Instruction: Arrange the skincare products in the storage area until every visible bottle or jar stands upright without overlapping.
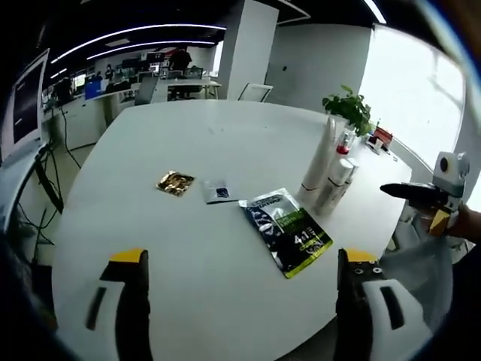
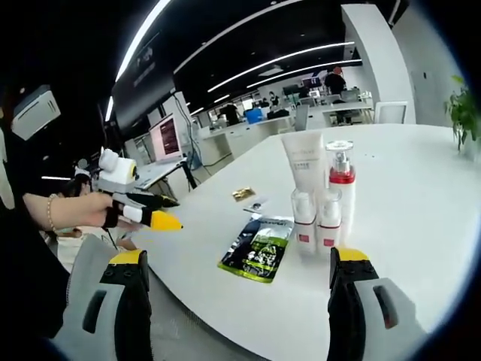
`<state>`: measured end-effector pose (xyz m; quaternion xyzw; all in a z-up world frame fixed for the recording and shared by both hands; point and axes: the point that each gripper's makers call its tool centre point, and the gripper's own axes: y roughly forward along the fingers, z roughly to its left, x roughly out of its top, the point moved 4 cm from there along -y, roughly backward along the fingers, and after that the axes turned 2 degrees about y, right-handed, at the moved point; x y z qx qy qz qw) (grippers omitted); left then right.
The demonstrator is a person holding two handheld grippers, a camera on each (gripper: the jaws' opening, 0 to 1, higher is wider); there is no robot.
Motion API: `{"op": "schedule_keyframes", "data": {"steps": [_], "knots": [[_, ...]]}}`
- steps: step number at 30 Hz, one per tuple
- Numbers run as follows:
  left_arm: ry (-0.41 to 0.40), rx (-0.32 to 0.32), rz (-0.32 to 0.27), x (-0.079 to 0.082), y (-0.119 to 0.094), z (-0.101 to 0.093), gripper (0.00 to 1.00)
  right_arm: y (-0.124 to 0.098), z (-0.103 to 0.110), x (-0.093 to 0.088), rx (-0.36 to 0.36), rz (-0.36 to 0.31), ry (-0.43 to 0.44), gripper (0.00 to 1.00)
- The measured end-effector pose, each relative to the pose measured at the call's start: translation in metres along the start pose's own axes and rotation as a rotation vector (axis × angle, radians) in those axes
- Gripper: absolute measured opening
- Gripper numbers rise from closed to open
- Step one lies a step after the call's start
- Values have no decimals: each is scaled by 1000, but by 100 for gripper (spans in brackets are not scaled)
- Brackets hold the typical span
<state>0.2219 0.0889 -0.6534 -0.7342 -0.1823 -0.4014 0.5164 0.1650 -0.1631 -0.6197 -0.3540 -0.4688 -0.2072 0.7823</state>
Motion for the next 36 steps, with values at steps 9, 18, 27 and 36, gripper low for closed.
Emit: {"op": "schedule_keyframes", "data": {"steps": [9,18,27,36], "knots": [[6,-9,35,10,29,4,98,2,-4,-2,-8,11,8,100],[31,-9,73,25,58,12,96,2,-9,-3,-19,14,28,100],[34,-9,104,38,91,18,88,1,-13,-4,-41,11,49,100],[27,15,157,43,117,24,87,0,-16,-7,-65,17,62,100]]}}
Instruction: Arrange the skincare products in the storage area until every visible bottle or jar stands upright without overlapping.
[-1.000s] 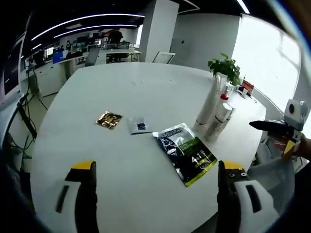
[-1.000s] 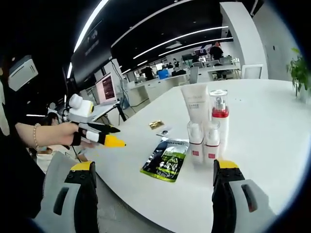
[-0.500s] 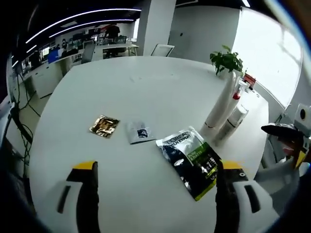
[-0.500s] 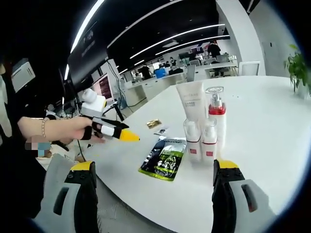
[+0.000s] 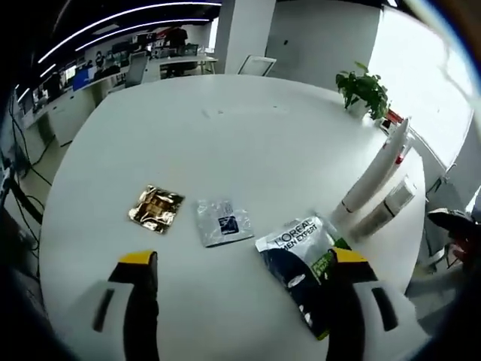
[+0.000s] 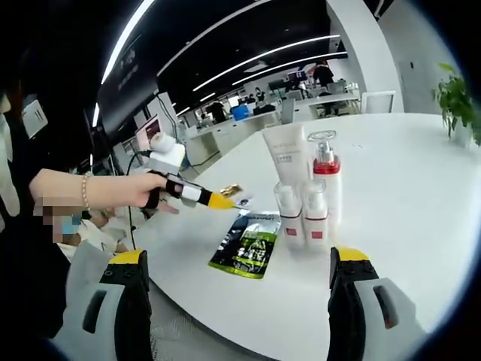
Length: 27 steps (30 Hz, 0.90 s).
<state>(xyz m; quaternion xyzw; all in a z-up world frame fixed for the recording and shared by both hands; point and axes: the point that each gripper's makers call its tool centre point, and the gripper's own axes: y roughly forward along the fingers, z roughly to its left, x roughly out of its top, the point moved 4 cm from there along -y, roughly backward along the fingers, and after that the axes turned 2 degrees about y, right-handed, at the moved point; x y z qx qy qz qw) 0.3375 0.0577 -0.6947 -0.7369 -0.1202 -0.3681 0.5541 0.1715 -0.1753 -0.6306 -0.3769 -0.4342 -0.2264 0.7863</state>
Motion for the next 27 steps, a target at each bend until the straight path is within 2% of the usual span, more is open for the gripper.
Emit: {"op": "schedule_keyframes", "data": {"steps": [1,6,13,18,20,24,27], "knots": [[7,5,22,1,5,1,86,0,0,0,-2,0,1,100],[-8,15,42,9,23,6,83,0,-1,-1,-8,4,7,100],[-20,26,67,12,32,7,75,0,-3,-1,-18,5,14,100],[-26,60,89,11,44,13,69,0,-3,-2,-22,12,15,100],[-19,69,114,9,47,12,67,0,-3,-2,-23,14,16,100],[6,86,115,11,48,8,64,0,-4,-3,-28,15,19,100],[33,95,138,11,53,12,61,0,-4,-3,-31,14,23,100]]}}
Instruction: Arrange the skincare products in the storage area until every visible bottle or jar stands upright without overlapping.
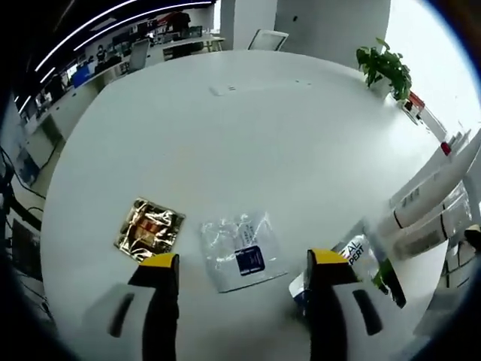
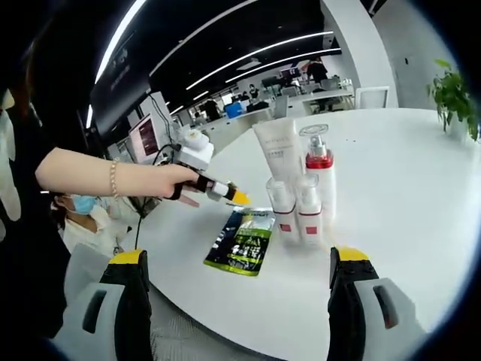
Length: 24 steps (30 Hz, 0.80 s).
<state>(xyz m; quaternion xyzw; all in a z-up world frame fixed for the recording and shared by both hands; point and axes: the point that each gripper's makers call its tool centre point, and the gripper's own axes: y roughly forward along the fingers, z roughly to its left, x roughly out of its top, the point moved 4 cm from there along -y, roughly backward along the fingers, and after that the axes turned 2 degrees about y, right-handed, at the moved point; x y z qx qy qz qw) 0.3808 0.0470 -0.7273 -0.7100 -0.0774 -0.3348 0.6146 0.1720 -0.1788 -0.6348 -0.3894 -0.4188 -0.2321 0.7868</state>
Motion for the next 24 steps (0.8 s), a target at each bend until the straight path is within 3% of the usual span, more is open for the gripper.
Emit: {"op": "schedule_keyframes", "data": {"steps": [2,9,16,19,24], "knots": [[37,33,19,0,-1,2,60,0,-1,0,-3,1,1,100],[54,26,37,3,5,6,55,1,-1,0,-4,2,5,100],[90,11,21,8,12,4,49,1,0,1,-8,4,2,100],[95,0,11,8,9,2,37,1,0,1,-8,6,2,100],[123,-15,12,7,9,6,38,1,0,1,-8,5,1,100]]}}
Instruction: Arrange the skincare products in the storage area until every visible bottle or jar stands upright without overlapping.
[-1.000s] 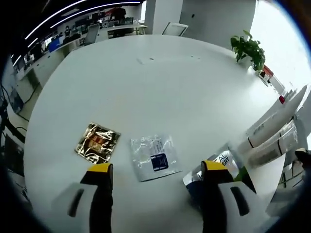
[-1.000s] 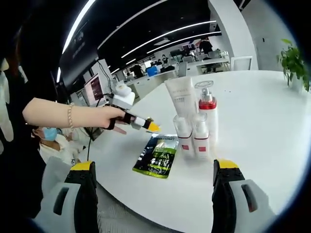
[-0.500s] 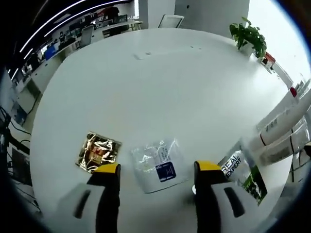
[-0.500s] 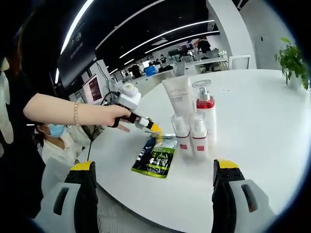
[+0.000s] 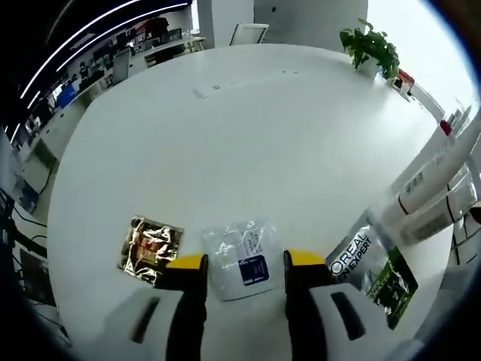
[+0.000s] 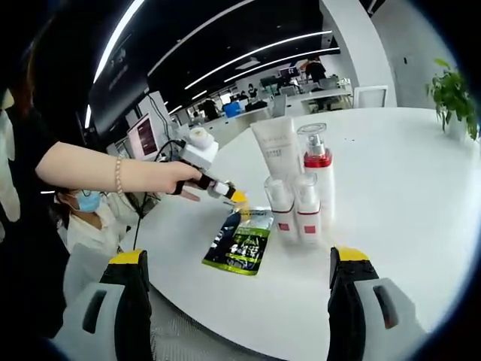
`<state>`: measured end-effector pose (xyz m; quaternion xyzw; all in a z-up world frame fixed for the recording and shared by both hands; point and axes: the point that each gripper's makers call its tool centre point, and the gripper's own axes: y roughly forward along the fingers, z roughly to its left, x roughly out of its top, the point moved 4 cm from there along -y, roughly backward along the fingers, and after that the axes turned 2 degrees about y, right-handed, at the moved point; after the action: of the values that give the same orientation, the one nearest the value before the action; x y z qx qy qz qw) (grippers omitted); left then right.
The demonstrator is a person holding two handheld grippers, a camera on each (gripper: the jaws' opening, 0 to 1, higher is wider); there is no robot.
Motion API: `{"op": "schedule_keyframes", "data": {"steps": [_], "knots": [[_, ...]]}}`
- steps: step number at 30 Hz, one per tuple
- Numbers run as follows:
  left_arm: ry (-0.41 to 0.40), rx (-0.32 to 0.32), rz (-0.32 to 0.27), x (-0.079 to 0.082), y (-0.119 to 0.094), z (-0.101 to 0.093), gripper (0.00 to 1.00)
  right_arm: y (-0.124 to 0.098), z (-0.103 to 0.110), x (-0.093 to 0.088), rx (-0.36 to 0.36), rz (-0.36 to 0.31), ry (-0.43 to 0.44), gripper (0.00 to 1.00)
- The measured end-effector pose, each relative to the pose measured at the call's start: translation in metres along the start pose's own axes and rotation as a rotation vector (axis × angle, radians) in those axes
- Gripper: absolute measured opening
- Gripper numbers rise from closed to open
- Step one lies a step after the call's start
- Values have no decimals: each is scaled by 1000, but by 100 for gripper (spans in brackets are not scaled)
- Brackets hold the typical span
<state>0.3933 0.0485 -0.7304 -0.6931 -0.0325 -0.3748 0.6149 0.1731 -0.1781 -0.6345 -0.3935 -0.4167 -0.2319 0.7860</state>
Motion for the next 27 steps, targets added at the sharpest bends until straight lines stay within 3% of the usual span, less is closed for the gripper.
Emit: {"op": "schedule_keyframes", "data": {"steps": [3,8,11,13,20,23,27], "knots": [[14,-2,0,1,-1,0,37,0,0,0,1,0,-1,100],[108,-24,-42,12,-11,-1,36,1,0,0,7,-6,0,100],[99,-40,-61,12,-14,6,36,1,1,1,11,-8,-1,100],[115,-34,-80,12,-25,8,36,0,2,1,12,-9,-5,100],[238,-105,-174,20,-57,-5,36,-1,7,7,53,-48,6,100],[315,-117,-181,17,-72,-8,36,-1,8,7,61,-58,9,100],[357,-140,-203,14,-90,-13,36,-1,9,9,76,-68,6,100]]}}
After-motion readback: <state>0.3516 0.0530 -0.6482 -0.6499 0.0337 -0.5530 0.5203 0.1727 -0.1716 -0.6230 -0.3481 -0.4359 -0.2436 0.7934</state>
